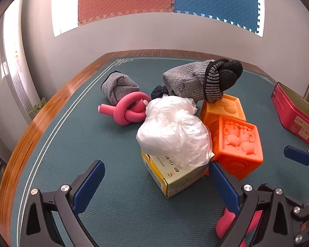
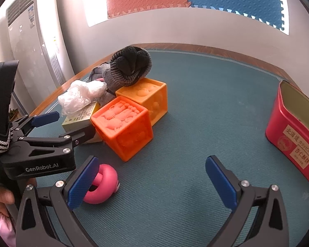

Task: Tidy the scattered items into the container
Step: 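Close the left tool on the yellow-and-white medicine box, then grasp an orange rubber cube with the right tool while the left tool lifts the box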

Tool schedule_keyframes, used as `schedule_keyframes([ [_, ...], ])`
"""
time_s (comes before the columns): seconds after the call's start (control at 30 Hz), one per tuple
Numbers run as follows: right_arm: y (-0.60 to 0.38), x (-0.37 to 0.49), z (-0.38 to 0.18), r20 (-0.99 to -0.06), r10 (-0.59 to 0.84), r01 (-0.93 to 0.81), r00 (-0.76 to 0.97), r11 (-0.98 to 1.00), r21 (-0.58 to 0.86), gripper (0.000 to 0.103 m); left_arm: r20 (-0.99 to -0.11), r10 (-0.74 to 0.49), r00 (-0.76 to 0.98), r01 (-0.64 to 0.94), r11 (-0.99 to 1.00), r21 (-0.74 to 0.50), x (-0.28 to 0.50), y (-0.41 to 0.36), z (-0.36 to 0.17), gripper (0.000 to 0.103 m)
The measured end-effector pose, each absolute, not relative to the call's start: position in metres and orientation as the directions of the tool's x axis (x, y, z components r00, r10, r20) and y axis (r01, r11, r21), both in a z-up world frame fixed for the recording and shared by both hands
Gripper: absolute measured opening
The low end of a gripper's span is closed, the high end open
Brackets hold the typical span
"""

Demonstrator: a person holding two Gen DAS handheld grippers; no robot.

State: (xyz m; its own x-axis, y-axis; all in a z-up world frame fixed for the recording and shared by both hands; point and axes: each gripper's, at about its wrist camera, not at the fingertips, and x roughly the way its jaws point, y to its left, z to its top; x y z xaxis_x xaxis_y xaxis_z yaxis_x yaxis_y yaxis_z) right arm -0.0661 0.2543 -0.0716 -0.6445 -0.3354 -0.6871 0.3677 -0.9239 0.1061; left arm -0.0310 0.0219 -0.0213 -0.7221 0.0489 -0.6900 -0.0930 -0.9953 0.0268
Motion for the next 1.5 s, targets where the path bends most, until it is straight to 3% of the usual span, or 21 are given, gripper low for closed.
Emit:
schedule_keyframes([
  [0.4,0.257,-0.047,-0.066,-0.681,-0.331,0.356,-0.653,-0.928,0.110,0.103,-0.691,0.039,-0.722,-0.070,-0.997,0.017,-0.025,0.019,-0.019,0.099],
  [0.53,0.252,-0.035,-0.062,-0.679,-0.327,0.348,-0.657,-0.931,0.112,0.103,-0.713,0.068,-0.698,-0.095,-0.995,-0.002,-0.025,0.022,-0.022,0.063],
  [1.2,0.235,-0.023,-0.049,-0.681,-0.368,0.381,-0.633,-0.914,0.140,0.103,-0.687,0.100,-0.720,-0.077,-0.995,-0.065,-0.025,0.004,-0.007,0.060],
  [1.5,0.211,-0.049,-0.052,-0.708,-0.347,0.441,-0.615,-0.896,0.055,0.100,-0.678,0.110,-0.727,-0.050,-0.993,-0.107,-0.024,-0.009,-0.005,0.060],
])
